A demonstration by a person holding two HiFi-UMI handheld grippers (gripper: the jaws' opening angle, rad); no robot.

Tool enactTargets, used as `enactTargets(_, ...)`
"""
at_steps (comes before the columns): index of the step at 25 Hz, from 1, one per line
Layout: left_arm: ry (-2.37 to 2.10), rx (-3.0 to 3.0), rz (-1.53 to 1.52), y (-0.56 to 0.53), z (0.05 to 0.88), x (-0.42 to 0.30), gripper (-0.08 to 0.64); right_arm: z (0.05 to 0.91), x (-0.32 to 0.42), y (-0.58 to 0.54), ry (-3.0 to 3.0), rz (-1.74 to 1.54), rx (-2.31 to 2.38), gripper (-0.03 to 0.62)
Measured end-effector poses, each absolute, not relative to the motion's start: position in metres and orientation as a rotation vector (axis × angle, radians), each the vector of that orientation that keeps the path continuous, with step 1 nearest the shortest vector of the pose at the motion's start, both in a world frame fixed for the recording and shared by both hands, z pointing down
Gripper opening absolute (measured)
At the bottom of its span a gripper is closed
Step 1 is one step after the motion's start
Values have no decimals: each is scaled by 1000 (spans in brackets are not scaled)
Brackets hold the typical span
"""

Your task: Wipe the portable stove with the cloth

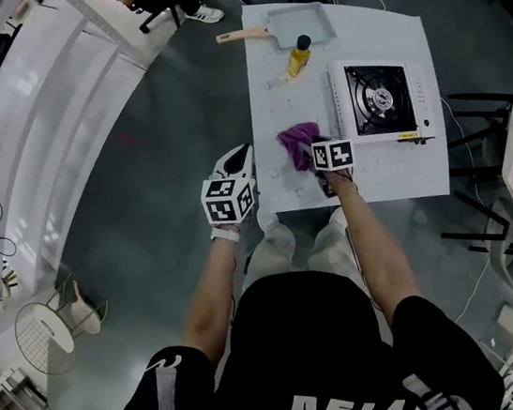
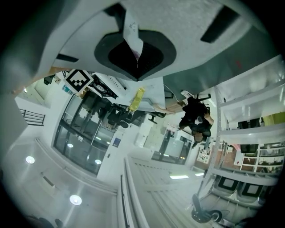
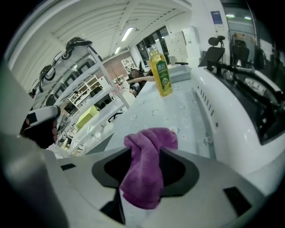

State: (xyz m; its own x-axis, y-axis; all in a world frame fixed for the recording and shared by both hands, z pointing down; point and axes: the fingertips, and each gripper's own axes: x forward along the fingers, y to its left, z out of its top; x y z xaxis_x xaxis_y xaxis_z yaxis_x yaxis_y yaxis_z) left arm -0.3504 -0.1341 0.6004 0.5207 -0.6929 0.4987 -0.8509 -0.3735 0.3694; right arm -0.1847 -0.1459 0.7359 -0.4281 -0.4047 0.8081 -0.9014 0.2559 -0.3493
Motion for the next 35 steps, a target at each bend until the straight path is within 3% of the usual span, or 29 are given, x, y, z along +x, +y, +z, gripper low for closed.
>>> enactTargets(10, -1402, 2175, 246, -110, 527, -331, 6, 618, -128, -142, -2178, 924, 1331, 169)
enactTargets(20, -1418, 2234, 140, -65, 467, -211, 6, 520, -13, -96, -2355, 827, 1462, 151)
enactTargets(35, -1399, 2301, 144, 10, 441, -71, 6, 469, 151, -10, -2393, 634, 1549, 32)
